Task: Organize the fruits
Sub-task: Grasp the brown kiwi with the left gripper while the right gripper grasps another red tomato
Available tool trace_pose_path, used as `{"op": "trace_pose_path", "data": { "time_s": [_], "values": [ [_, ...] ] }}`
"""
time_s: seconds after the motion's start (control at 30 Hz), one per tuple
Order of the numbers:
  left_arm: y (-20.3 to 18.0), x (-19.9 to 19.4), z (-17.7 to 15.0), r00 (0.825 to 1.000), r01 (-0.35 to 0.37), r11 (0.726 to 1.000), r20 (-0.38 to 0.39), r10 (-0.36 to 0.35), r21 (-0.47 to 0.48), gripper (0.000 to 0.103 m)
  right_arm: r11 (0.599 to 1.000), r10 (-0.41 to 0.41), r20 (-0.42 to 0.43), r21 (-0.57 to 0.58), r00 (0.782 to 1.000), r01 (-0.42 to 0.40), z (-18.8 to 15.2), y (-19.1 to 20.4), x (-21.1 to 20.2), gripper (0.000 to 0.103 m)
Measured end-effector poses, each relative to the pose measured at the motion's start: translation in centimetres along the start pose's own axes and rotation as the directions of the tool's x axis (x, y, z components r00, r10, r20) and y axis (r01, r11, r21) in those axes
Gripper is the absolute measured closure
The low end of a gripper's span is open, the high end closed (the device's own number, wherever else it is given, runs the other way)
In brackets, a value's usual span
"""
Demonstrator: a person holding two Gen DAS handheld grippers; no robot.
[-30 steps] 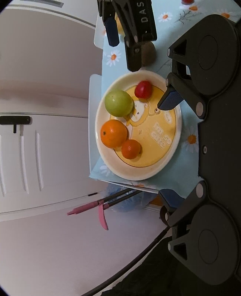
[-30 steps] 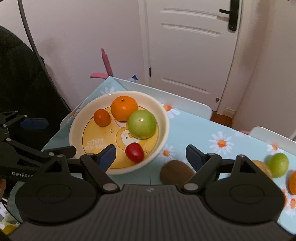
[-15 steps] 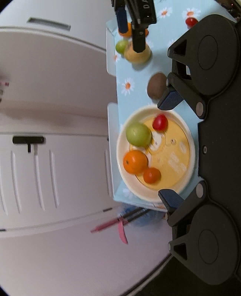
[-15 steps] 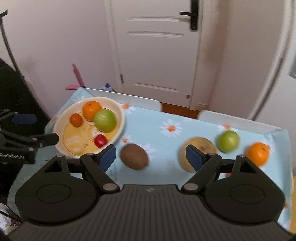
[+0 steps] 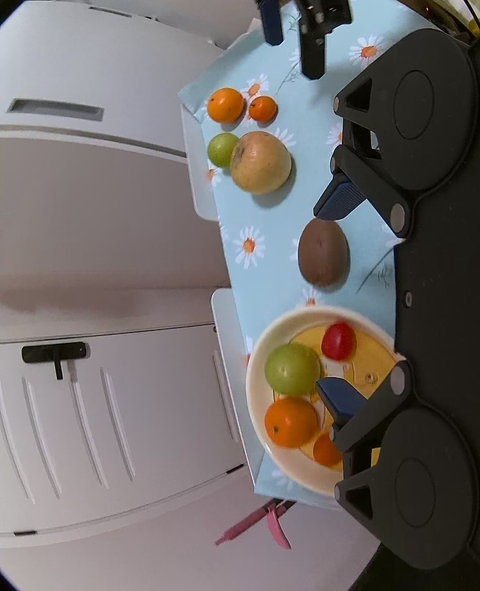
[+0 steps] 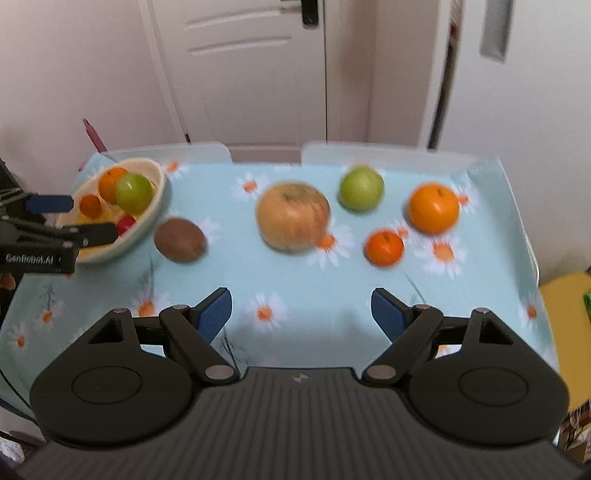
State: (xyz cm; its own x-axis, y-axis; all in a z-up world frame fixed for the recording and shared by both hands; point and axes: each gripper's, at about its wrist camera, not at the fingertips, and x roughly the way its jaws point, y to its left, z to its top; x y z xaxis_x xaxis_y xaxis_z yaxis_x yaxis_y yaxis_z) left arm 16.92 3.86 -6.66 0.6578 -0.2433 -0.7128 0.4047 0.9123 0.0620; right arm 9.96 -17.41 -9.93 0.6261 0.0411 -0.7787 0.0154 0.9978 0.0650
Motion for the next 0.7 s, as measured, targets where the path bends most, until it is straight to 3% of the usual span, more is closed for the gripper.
{"op": "trace_pose_path", "data": {
  "time_s": [0.27, 0.7],
  "values": [
    [-2.6, 3.0, -0.2, 0.998, -0.033, 0.999, -0.059, 0.032, -0.024, 0.009, 1.000, 0.029, -0.076, 0.009, 0.997, -0.028, -2.7, -1.2, 1.3, 0.005],
    [-4.8, 7.5, 0.4, 0.993, -0.068, 0.997, -0.099, 0.070, 0.021, 0.013, 0.998, 0.055, -0.132, -0.028, 0.990, -0.060, -4.8, -0.3, 2.7, 0.009]
  ]
}}
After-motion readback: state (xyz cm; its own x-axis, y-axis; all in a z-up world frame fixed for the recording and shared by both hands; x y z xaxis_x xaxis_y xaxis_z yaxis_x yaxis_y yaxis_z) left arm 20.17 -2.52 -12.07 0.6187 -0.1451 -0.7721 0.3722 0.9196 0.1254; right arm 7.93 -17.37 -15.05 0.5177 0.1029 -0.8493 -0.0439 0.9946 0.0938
